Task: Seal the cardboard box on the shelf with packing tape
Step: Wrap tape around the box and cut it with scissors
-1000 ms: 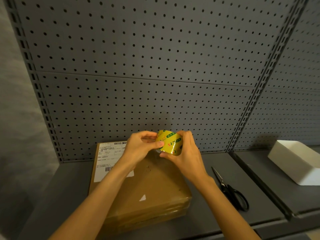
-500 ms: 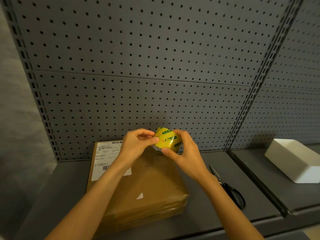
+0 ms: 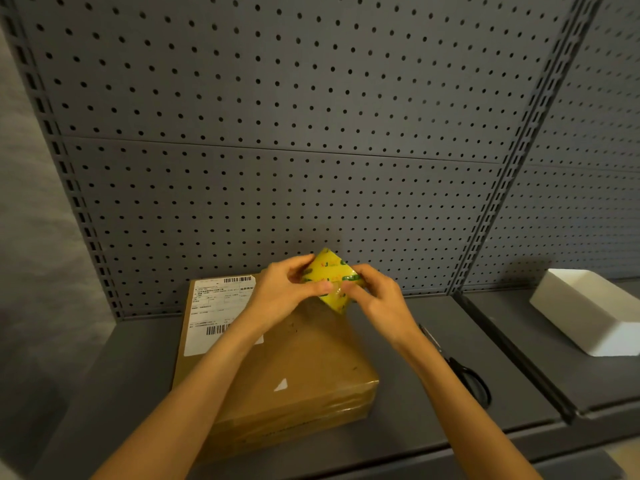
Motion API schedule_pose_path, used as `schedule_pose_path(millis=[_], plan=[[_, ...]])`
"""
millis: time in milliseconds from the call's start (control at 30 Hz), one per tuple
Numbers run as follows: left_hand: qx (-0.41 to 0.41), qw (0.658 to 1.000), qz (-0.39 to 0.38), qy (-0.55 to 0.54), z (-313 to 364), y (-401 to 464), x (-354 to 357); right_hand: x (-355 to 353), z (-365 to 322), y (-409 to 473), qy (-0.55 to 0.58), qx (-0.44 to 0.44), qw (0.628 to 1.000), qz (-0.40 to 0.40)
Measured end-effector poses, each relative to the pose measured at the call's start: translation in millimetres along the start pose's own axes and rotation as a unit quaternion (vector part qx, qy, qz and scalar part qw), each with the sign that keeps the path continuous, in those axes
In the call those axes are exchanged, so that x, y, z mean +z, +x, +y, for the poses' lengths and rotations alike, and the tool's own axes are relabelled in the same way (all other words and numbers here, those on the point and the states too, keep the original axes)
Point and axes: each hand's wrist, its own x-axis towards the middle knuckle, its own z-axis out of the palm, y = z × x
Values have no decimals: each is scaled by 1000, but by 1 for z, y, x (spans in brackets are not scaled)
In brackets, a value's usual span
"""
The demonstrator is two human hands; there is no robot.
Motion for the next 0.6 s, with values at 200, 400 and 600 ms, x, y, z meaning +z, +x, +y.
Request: schedule_pose_path(millis=[200,400,600], plan=[[191,950,61,241,-7,-5,8,14,-7,4,8,8,1000,29],[265,909,84,311,-9,-6,10,17,0,4,30,23,999,39],[301,879,81,359,-12,-5,13,14,8,2,63,29,997,43]])
